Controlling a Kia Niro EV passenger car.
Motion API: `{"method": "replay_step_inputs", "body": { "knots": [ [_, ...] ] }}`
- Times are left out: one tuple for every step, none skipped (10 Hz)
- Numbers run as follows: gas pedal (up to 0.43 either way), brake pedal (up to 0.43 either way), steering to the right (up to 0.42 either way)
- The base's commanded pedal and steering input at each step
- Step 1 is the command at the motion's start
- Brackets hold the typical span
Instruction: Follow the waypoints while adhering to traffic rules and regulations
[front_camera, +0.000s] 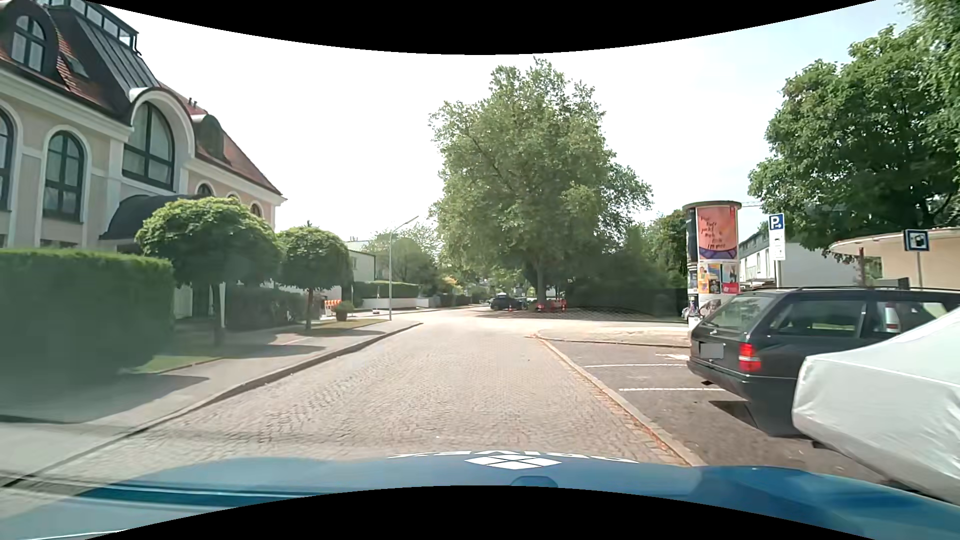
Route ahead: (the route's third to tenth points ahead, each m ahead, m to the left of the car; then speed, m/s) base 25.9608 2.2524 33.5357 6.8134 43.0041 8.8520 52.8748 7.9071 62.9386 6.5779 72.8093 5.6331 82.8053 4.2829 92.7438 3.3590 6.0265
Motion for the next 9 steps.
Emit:
{"method": "replay_step_inputs", "body": {
  "knots": [
    [0.059,0.0,-0.003],
    [0.059,0.0,-0.004],
    [0.059,0.0,-0.004],
    [0.059,0.0,-0.003],
    [0.059,0.0,-0.003],
    [0.059,0.0,-0.003],
    [0.059,0.0,-0.004],
    [0.067,0.0,-0.004],
    [0.067,0.0,-0.005]
  ]
}}
